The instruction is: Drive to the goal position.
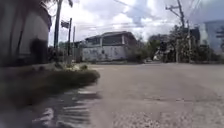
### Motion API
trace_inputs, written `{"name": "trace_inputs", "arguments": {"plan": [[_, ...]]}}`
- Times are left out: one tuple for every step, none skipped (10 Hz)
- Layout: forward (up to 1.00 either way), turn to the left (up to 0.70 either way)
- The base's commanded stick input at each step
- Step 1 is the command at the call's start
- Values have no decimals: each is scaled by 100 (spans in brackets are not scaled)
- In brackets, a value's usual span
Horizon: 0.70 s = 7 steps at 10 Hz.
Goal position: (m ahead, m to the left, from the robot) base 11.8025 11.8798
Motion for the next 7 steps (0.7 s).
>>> {"name": "trace_inputs", "arguments": {"plan": [[100,-22],[100,-40],[100,-40],[100,-28],[100,-3],[100,2],[100,0]]}}
